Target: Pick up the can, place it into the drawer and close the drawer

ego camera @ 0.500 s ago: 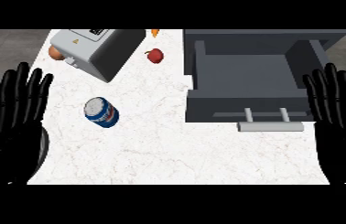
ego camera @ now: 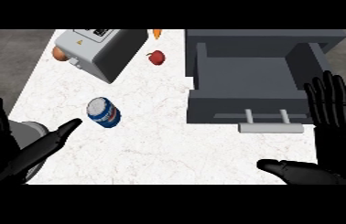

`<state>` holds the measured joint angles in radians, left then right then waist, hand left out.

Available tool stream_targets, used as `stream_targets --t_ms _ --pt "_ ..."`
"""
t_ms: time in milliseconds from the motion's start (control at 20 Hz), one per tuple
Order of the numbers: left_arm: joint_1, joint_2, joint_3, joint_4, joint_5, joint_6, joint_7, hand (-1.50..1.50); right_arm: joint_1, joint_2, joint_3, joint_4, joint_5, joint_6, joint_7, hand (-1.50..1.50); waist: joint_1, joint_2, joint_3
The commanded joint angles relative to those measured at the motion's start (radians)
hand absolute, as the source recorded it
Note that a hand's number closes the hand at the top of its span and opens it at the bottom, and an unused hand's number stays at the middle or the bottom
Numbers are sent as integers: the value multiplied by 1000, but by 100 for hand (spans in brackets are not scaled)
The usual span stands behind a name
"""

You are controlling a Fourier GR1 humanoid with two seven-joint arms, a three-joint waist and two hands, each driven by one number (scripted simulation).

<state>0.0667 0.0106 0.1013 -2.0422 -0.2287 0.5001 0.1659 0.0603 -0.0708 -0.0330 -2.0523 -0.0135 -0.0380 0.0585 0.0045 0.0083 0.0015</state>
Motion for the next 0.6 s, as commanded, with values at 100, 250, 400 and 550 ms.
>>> stream_targets --t_ms 100,250,400,550 --pt "28 -10 -156 2 -200 383 267 -150 31 14 16 -2 22 -31 100 -150 -14 -8 2" --pt "-39 -10 -241 23 -390 482 411 -150 18 -7 -11 -38 4 -32 171 -150 -16 -8 1" --pt "-70 -11 -325 26 -557 520 576 -150 78 -13 -23 -38 -10 0 118 -150 -15 -9 1" --pt "-165 -11 -327 102 -636 522 661 -150 -38 -13 -51 56 4 -27 113 -150 -7 -7 0"
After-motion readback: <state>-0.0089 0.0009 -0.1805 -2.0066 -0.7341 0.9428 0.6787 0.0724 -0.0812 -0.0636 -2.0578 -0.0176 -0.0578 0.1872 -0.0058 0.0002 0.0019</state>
